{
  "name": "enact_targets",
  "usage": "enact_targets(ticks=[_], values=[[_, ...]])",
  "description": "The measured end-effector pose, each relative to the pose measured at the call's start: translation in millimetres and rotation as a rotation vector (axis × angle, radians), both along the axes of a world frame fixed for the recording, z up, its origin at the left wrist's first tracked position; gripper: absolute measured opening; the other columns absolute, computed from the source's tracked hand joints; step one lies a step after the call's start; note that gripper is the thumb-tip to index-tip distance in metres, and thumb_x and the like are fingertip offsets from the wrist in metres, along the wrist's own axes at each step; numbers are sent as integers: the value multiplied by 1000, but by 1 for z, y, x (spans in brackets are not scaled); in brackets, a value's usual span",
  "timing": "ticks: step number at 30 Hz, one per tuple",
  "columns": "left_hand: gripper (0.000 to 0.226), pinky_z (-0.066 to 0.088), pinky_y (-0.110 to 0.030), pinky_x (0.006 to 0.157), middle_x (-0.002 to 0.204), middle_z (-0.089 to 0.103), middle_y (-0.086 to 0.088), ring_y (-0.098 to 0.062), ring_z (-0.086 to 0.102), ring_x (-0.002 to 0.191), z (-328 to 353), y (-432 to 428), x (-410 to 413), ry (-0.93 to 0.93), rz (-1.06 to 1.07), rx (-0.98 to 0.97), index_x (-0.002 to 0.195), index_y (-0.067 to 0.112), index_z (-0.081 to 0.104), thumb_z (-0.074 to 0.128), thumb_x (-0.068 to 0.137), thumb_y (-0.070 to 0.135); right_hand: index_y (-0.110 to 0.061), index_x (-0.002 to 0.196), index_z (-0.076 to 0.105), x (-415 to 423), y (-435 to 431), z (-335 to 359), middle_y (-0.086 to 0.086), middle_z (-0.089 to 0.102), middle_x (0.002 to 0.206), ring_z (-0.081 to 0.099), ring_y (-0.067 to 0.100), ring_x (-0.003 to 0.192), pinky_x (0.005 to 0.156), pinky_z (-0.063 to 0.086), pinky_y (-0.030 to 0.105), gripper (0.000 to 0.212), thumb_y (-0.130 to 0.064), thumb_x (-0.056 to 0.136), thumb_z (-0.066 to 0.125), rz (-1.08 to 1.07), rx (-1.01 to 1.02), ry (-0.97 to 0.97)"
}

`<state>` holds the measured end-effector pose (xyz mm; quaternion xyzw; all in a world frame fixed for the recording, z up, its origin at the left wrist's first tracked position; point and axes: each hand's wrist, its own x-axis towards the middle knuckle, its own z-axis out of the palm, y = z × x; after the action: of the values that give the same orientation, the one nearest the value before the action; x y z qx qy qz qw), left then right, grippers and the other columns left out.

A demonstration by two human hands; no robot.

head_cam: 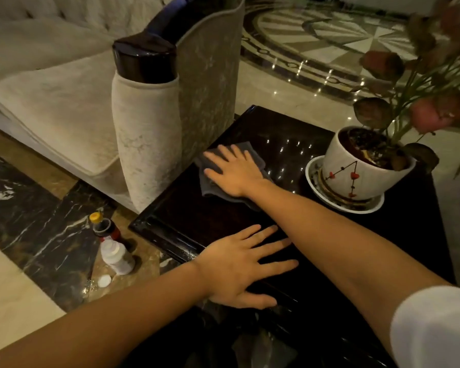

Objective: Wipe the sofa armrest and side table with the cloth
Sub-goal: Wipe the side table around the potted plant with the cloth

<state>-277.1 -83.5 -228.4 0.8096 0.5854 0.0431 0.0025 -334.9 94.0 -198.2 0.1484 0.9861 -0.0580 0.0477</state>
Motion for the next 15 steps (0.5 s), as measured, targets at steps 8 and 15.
enact_targets(ticks=[8, 15], values=[[70, 29, -50, 115, 159, 30, -10, -36, 30, 143, 4, -5, 3, 12, 24, -12, 155, 34, 13, 31, 96, 65, -52, 153, 16, 16, -75, -17, -3, 8, 169, -5, 32, 154, 120, -7, 54, 68, -75, 92, 34, 694, 12, 29], [71, 4, -49, 123, 166, 7, -6, -31, -8, 152, 1, -1, -2, 2, -8, -30, 156, 37, 2, 27, 96, 67, -45, 157, 12, 17, 14, 7, -4, 1, 170, -7, 27, 155, 123, 3, 55, 62, -61, 101, 33, 410, 55, -55]])
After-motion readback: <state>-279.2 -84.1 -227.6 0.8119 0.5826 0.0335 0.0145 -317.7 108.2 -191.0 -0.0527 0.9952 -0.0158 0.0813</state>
